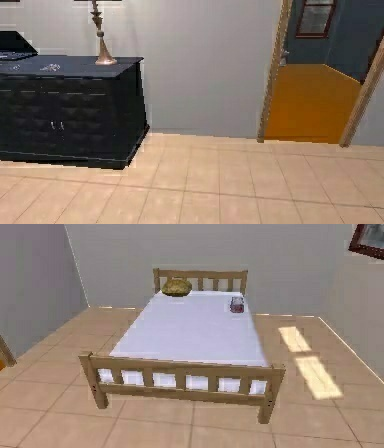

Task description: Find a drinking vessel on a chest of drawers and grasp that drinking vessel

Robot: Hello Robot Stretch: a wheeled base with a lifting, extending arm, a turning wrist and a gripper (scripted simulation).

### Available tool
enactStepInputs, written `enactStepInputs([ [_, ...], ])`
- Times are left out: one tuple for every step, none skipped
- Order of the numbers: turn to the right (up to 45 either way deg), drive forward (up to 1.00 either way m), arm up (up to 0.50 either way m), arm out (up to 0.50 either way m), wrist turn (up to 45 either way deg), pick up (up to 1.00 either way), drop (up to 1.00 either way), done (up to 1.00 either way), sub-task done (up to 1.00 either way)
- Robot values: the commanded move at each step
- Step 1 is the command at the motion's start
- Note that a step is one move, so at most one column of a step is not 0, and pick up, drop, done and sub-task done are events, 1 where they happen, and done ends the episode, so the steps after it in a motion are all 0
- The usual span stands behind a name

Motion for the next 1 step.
enactStepInputs([
  [0.0,0.9,0.0,0.0,0.0,0.0,0.0,0.0,0.0],
])
